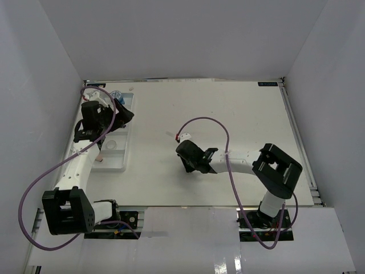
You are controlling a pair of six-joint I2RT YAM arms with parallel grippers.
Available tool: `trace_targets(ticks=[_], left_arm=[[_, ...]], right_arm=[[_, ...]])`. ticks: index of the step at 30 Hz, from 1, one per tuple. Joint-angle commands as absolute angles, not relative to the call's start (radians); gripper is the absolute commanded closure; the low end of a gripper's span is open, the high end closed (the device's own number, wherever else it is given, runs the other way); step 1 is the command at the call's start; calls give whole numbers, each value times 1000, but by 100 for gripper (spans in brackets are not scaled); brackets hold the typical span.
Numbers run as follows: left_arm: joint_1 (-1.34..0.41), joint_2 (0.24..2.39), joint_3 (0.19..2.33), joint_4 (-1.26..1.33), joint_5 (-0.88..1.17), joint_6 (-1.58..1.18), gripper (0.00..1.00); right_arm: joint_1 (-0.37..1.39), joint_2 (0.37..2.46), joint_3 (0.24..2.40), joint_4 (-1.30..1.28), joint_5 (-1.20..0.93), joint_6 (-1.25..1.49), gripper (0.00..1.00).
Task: Sort the stationery into containers
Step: Pick up the pen from the center of the board.
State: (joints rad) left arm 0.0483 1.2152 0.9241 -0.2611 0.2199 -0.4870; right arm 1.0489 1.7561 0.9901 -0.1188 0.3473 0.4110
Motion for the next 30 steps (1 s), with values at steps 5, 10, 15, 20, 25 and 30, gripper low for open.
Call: trace_targets(ticks=[5, 10, 15, 20, 25, 30], left_arm=[[17, 1140, 888, -235, 493, -618, 3], [-116, 1091, 902, -204, 538, -699, 3], [-230, 1059, 931, -129, 500, -770, 4], [-342, 1055, 960, -86, 416, -804, 9], [-429, 1080, 994, -69, 351, -799, 11], [-485, 1115, 1005, -66, 302, -795, 17]], right_arm=[[1054, 1471, 838, -16, 305, 335, 92], [1052, 1286, 808, 122, 356, 275, 92], [1052, 1192, 781, 254, 374, 236, 92], [1052, 1144, 770, 351, 365, 222, 92], [1054, 1126, 762, 403, 351, 224, 92], [1052, 1114, 755, 420, 347, 225, 92]])
